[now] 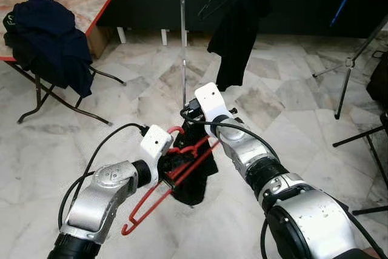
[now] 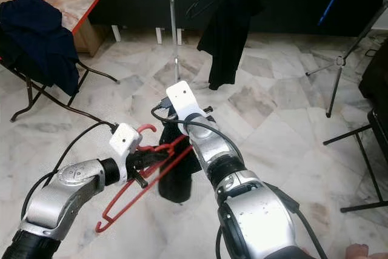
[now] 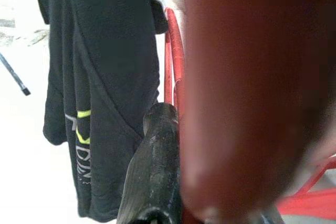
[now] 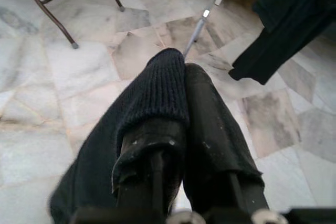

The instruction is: Hang hanger

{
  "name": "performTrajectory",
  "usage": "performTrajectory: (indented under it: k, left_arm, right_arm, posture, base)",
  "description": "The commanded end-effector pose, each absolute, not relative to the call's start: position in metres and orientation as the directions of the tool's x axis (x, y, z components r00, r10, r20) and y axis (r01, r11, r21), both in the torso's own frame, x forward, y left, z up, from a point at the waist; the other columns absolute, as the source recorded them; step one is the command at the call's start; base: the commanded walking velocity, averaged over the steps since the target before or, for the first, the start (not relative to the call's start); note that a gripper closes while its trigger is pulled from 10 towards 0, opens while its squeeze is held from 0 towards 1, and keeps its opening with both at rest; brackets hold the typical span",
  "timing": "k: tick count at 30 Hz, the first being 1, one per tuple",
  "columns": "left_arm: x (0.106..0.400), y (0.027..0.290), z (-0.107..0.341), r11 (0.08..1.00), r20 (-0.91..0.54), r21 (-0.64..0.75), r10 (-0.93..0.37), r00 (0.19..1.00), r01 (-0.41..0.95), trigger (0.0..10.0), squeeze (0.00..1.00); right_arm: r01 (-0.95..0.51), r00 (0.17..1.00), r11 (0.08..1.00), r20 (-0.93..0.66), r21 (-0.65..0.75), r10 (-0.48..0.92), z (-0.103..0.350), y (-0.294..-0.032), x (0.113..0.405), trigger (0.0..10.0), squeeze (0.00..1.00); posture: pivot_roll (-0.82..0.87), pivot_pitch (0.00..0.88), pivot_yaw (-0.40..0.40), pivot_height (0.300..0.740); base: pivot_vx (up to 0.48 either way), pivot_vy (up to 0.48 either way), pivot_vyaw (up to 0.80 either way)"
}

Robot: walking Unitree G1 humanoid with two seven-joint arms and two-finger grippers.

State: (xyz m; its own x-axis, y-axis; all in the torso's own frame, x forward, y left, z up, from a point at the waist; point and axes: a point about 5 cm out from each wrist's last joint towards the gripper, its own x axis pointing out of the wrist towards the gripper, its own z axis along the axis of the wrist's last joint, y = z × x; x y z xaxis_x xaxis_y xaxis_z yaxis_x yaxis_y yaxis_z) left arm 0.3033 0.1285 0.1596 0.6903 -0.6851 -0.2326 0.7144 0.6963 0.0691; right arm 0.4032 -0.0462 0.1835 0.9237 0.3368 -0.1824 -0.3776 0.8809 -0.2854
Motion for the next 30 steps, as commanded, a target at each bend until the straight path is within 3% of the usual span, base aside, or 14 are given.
performTrajectory:
  k: [1,12,17,23,30]
  left_arm:
    - [0.295,0.137,0.152,0.673,-0.287,0.107,-0.684,0.671,0.732,10.0,0.0]
    - [0.295,0.164,0.145,0.731,-0.347,0.162,-0.587,0.731,0.663,10.0,0.0]
    - [0.296,0.16,0.146,0.732,-0.332,0.154,-0.594,0.733,0.664,10.0,0.0]
    - [0.287,0.14,0.155,0.657,-0.26,0.086,-0.711,0.654,0.749,10.0,0.0]
    - [0.293,0.143,0.162,0.697,-0.218,0.081,-0.685,0.696,0.712,10.0,0.0]
  right_arm:
    - [-0.349,0.936,0.892,-0.149,-0.287,0.318,0.194,-0.049,0.407,10.0,0.0]
    - [-0.311,0.949,0.906,-0.146,-0.287,0.279,0.193,-0.059,0.409,10.0,0.0]
    - [-0.309,0.95,0.907,-0.147,-0.285,0.277,0.192,-0.06,0.408,10.0,0.0]
    - [-0.319,0.945,0.904,-0.171,-0.285,0.28,0.183,-0.059,0.406,10.0,0.0]
    - [-0.31,0.946,0.907,-0.185,-0.284,0.265,0.178,-0.064,0.405,10.0,0.0]
  posture:
    - [0.03,0.198,-0.021,0.74]
    - [0.04,0.208,-0.025,0.74]
    - [0.04,0.21,-0.025,0.74]
    - [0.04,0.211,-0.026,0.74]
    - [0.04,0.21,-0.025,0.74]
  base:
    - [0.0,0.0,0.0]
    - [0.0,0.0,0.0]
    - [0.0,0.0,0.0]
    - [0.0,0.0,0.0]
    - [0.0,0.0,0.0]
